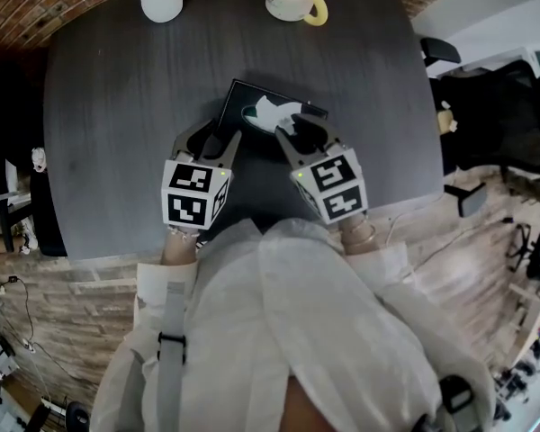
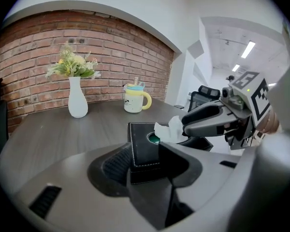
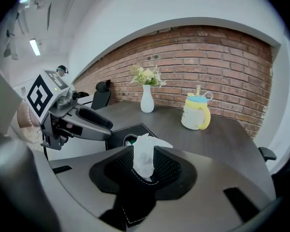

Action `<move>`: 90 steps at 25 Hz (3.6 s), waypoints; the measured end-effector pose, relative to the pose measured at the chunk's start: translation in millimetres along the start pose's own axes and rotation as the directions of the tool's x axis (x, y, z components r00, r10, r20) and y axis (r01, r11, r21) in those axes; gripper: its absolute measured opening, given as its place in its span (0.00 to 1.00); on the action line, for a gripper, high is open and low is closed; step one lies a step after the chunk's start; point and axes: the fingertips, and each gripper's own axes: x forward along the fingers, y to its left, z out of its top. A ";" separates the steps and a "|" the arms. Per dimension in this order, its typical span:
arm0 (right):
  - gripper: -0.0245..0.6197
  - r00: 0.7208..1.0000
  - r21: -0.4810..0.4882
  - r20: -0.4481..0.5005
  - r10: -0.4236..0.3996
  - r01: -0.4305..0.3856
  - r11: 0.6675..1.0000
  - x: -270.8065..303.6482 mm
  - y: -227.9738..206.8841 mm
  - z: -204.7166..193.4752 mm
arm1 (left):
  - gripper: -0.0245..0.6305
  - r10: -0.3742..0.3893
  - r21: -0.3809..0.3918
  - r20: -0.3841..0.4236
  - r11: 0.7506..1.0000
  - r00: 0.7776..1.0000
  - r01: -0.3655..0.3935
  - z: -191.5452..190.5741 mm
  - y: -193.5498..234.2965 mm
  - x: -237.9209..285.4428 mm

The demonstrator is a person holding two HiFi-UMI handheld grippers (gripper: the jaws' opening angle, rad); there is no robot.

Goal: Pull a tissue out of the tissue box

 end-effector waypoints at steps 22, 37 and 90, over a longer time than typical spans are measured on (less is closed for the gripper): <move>0.26 0.998 -0.208 -0.055 -0.010 -0.002 0.978 16.7 -4.5 21.0 | 0.30 -0.038 0.035 -0.058 0.999 0.998 0.040 -6.6 2.9 17.6; 0.26 0.976 -0.316 -0.217 0.011 -0.081 0.945 31.5 3.8 -6.3 | 0.30 -0.047 0.025 -0.037 0.999 0.998 0.048 -8.6 3.2 17.4; 0.05 0.999 -0.114 -0.047 0.015 -0.020 0.993 8.9 -0.2 22.8 | 0.30 -0.060 0.046 -0.013 0.997 0.998 0.061 -11.4 2.5 17.2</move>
